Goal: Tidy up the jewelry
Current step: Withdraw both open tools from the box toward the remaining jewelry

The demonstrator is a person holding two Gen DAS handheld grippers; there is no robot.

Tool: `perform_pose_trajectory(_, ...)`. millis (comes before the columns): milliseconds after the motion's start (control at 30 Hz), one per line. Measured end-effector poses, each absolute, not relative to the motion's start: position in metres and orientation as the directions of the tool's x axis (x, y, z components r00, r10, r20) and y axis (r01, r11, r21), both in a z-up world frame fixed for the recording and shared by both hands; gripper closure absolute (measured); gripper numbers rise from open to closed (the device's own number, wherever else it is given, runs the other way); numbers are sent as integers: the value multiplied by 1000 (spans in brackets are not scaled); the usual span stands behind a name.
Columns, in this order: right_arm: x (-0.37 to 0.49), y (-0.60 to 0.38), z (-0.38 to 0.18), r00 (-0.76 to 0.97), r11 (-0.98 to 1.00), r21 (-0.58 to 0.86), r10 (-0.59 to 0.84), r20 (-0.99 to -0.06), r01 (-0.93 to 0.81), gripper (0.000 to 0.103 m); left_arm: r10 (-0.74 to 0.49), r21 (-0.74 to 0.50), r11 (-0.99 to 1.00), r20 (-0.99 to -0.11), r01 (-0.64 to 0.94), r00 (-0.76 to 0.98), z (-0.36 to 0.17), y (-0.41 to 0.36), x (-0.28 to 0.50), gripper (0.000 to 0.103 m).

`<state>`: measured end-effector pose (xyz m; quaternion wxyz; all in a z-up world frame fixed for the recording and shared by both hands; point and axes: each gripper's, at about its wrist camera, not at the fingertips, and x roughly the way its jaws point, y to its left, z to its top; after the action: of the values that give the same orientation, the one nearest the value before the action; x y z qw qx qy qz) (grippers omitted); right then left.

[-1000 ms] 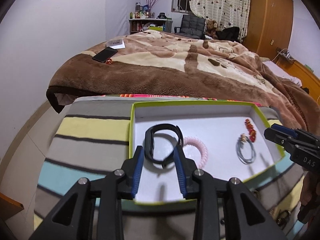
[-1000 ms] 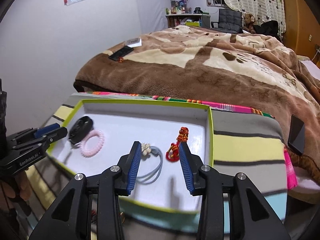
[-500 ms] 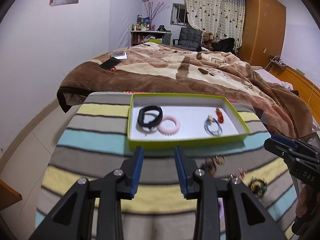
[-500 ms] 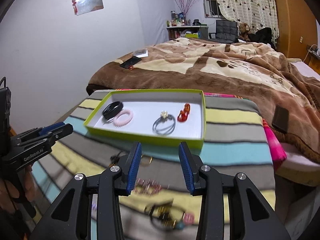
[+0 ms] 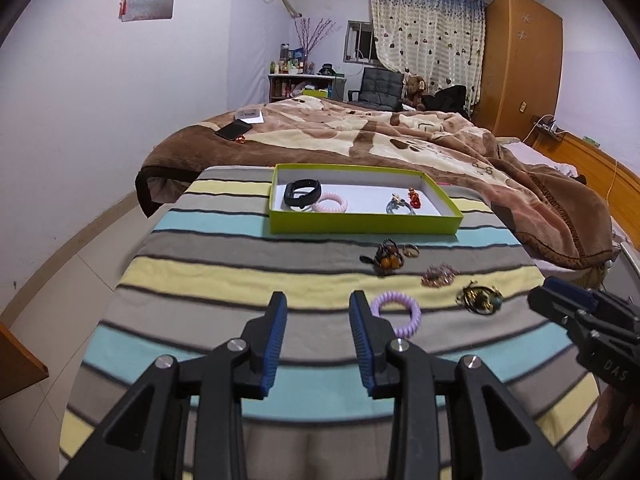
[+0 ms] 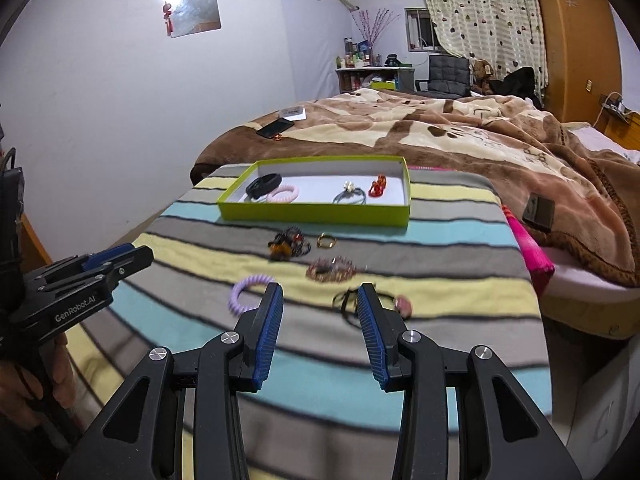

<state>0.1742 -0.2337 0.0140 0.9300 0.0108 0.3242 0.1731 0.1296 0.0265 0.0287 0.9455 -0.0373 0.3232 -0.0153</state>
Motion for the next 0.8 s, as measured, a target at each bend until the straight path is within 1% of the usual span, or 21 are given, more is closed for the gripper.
perform_pose_trajectory(100,161,-233,8,721,939,139,331,-608,-313,63,-49,-69,998,-607,8,793,27,24,114,69)
perform_pose_trajectory(367,135,-234,8,736,942,122,322,-596,-314,63,-87,-83,995,-610,46,788,23,15,90,69)
perform_pose_trajectory(800,131,-246,3,727,943,153,325,-605,-295,63,-114,-93,993,-618,72,778,19,4,87,69)
